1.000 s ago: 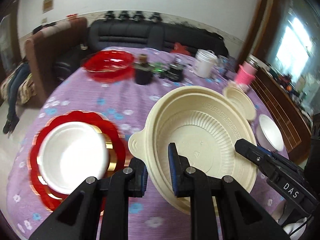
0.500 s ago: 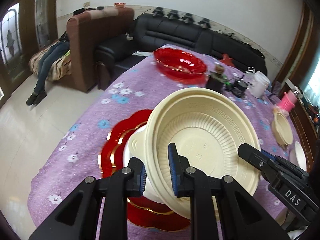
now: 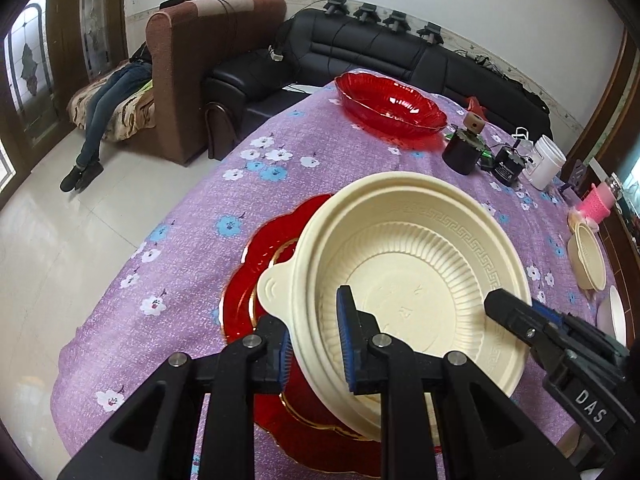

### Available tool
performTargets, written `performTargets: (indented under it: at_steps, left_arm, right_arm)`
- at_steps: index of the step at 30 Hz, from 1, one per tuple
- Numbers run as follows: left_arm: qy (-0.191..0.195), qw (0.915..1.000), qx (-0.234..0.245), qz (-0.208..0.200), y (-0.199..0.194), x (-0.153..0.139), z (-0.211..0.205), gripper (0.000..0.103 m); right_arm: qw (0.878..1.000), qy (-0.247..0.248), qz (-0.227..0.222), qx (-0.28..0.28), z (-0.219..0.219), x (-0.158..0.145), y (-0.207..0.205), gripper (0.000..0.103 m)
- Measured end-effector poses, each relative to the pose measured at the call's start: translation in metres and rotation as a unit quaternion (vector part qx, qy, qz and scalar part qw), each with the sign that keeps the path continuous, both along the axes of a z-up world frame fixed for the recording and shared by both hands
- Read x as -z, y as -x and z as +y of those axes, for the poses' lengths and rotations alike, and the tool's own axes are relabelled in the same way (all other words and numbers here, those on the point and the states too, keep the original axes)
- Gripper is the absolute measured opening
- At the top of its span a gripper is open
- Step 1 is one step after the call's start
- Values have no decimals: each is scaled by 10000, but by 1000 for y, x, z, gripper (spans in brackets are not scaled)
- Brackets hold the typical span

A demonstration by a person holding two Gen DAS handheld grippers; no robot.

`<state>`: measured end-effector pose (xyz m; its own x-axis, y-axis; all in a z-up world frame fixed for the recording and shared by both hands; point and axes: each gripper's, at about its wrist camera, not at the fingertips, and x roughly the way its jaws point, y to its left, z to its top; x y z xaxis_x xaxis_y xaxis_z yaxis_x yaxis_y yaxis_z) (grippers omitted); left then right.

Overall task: Organize plates and bowls
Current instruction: 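Carry the cream bowl over the red plate stack and lower it in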

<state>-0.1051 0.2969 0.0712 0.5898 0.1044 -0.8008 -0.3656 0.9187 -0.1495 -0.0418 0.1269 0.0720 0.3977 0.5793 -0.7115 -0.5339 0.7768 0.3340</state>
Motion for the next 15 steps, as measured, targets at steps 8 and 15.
performTargets:
  at_steps: [8,15]
  left_arm:
    - [-249,9995,-201,74,8,-4,10,50]
    - [-161,9990,-364,-188,24,-15,15,57]
  right_arm:
    - [9999,119,-94,-10,6,3,1,22]
    - [9983,299,-481,133,7,1,5,30]
